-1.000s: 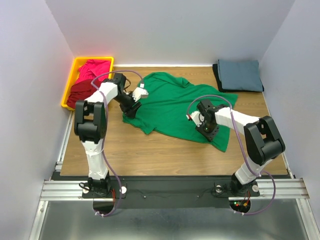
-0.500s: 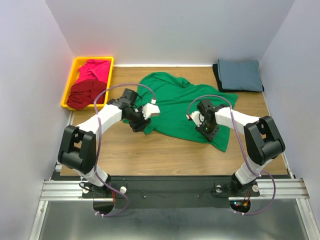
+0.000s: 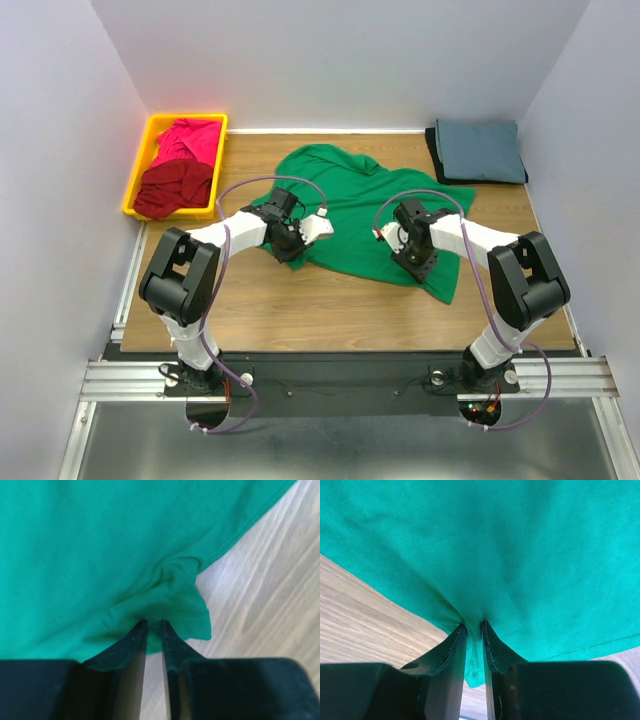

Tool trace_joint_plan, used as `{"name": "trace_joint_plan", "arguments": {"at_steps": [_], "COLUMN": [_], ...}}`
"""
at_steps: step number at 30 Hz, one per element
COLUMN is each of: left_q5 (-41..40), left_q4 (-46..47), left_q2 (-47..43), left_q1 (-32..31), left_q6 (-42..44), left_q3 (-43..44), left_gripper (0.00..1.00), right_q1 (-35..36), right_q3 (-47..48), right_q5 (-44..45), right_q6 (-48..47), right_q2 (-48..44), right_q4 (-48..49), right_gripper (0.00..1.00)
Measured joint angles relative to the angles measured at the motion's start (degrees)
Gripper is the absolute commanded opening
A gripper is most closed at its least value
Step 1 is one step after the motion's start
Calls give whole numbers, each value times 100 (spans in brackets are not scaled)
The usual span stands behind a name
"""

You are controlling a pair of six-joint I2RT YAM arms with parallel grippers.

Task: Fold and stack the t-shirts
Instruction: Flatten the tshirt out

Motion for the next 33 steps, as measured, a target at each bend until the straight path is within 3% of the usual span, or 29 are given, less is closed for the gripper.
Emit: {"name": "trace_joint_plan", "arguments": {"at_steps": [8, 14, 17, 19, 23, 25, 29, 33], "left_q5": [-308, -111, 125, 332, 866, 1014, 1056, 798], "left_q4": [22, -1045, -1698, -2162, -2870, -2973, -2955, -2623], "left_q2": [-424, -675, -640, -595, -612, -734, -1075, -1285], "left_q1": [-787, -1718, -1773, -1753, -1668, -1381, -229, 225], "left_q6": [444, 511, 474, 492, 588, 584, 588, 540], "left_q3": [-531, -640, -522, -409, -136, -2, 422, 468], "left_gripper": [18, 28, 40, 48, 50, 47, 42, 42], "right_q1": [-2, 0, -7, -9, -17, -17, -17, -20], "right_q3": [7, 0, -24, -70, -164, -177, -170, -79], "right_q5": [7, 31, 55, 55, 63, 70, -2, -195], "right_q6": [-7, -59, -105, -164, -249, -289, -302, -267], "right_q2": [2, -44, -83, -155, -479, -686, -1128, -1534], "right_q4": [7, -39, -42, -90, -236, -299, -468, -675], "right_gripper": [25, 27, 30, 34, 37, 38, 40, 39]}}
